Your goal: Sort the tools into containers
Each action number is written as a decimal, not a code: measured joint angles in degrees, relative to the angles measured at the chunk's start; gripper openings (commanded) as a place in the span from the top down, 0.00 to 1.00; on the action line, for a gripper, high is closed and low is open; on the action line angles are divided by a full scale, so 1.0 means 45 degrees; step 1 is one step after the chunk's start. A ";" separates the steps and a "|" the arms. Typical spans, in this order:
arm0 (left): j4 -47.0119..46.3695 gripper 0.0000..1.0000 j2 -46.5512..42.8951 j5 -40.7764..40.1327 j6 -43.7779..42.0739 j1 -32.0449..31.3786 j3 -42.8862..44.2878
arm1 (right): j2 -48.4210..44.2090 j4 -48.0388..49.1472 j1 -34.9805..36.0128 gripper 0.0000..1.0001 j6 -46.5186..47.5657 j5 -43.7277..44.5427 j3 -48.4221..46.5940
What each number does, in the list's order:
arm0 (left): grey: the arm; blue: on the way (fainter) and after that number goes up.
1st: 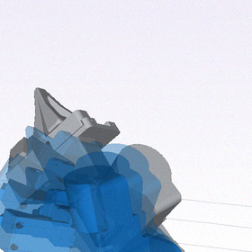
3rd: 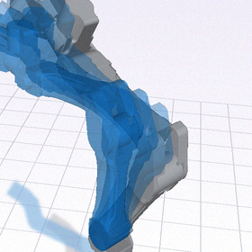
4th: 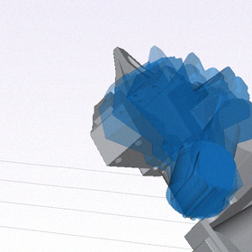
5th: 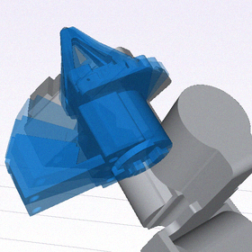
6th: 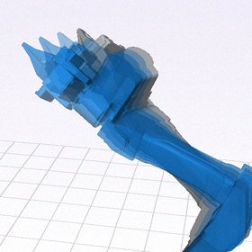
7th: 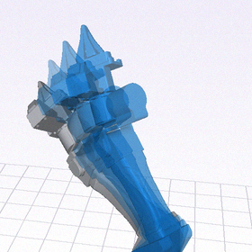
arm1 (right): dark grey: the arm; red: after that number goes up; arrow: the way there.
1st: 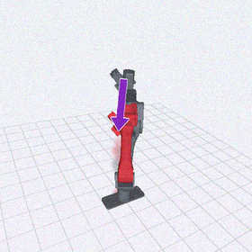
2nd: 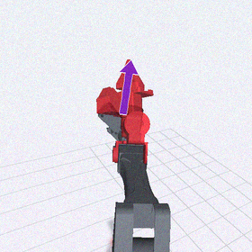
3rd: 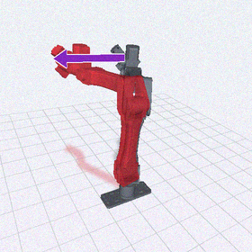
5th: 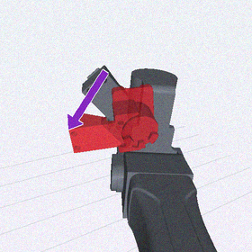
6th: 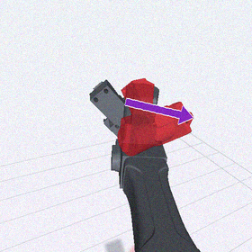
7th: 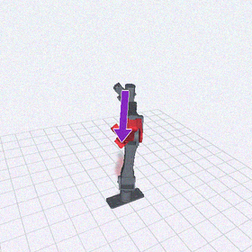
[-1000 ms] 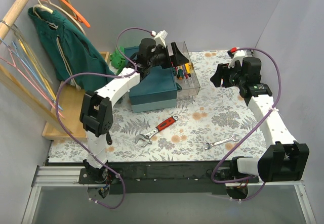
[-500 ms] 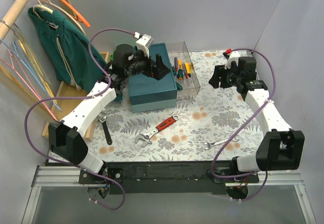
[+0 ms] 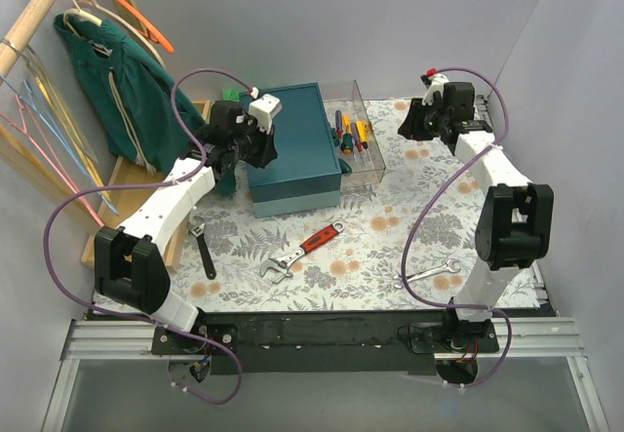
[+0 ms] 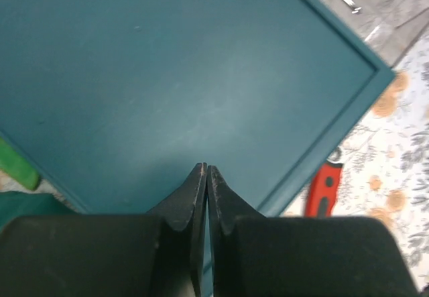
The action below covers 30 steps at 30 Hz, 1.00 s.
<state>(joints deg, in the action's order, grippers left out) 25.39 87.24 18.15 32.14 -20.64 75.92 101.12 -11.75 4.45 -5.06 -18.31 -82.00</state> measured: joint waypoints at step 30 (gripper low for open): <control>0.0903 1.00 0.2681 -0.1098 -0.2477 0.1865 0.3293 | 0.5037 0.0748 0.0933 0.99 -0.2681 -0.1574 -0.3725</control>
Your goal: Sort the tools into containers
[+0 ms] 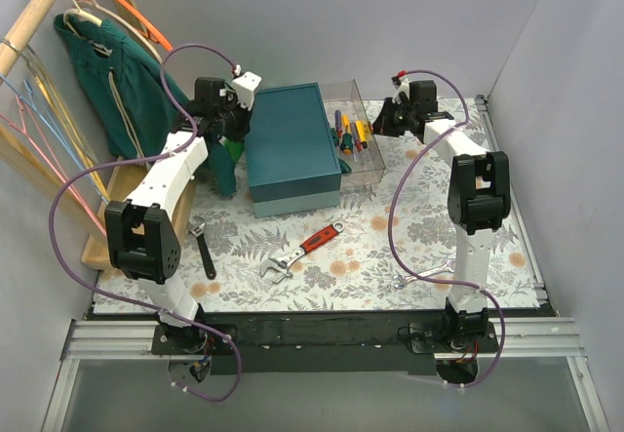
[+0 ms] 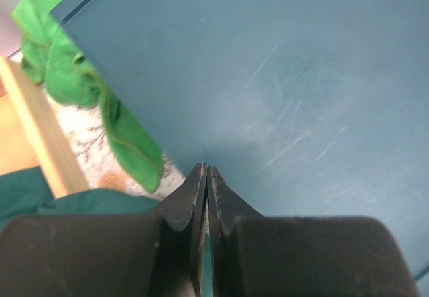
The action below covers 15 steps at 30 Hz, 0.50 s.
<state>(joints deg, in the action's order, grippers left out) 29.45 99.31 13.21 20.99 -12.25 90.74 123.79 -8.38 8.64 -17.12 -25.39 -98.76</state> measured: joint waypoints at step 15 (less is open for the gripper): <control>-0.0461 1.00 -0.0325 -0.1603 -0.0525 0.0296 -0.1987 | 0.0112 -0.0015 0.0413 0.99 -0.0010 0.0369 -0.0053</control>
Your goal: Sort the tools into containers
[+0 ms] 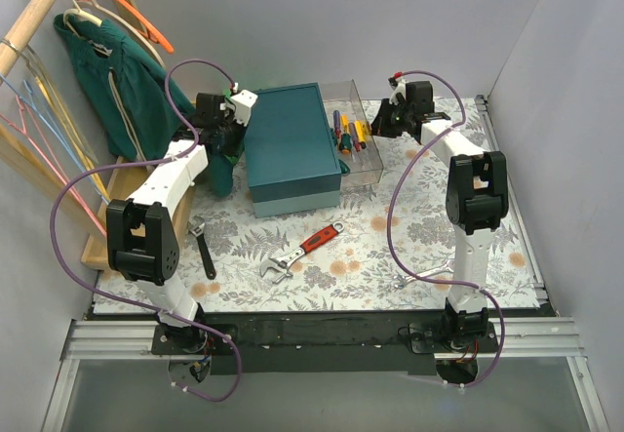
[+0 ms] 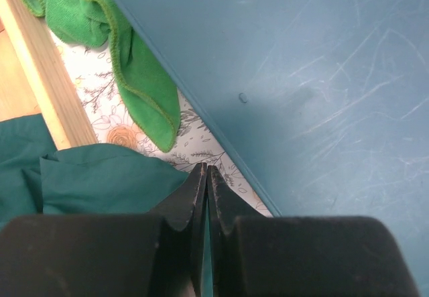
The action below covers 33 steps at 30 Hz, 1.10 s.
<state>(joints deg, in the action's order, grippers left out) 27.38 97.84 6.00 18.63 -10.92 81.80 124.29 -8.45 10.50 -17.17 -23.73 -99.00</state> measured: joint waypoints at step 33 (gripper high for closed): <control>0.0199 1.00 0.1005 0.1098 0.0845 0.0107 0.0913 | 0.0024 -0.0044 0.2259 0.99 -0.0588 -0.0418 0.0068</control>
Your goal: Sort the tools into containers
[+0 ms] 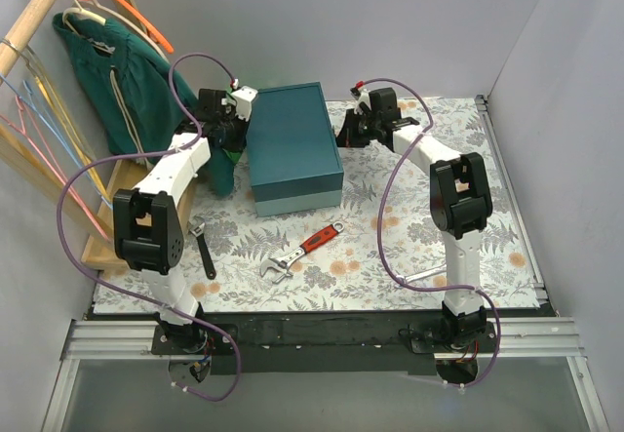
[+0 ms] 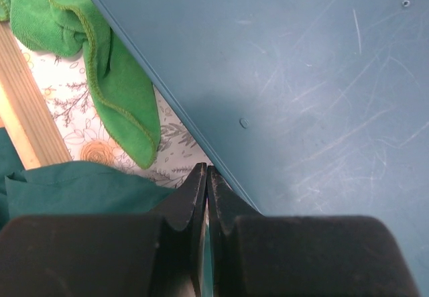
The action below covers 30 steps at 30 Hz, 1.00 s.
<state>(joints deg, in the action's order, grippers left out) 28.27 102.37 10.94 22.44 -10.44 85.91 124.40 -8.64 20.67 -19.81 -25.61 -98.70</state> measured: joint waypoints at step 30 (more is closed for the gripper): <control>-0.1015 0.37 0.0228 -0.4012 0.2501 -0.1156 0.1855 | 0.0019 -0.0583 -0.1370 0.49 -0.0447 0.0981 0.0398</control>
<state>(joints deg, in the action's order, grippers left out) 23.70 103.39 -7.11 33.69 -15.64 94.26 124.49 -11.27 14.50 -21.82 -21.19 -96.90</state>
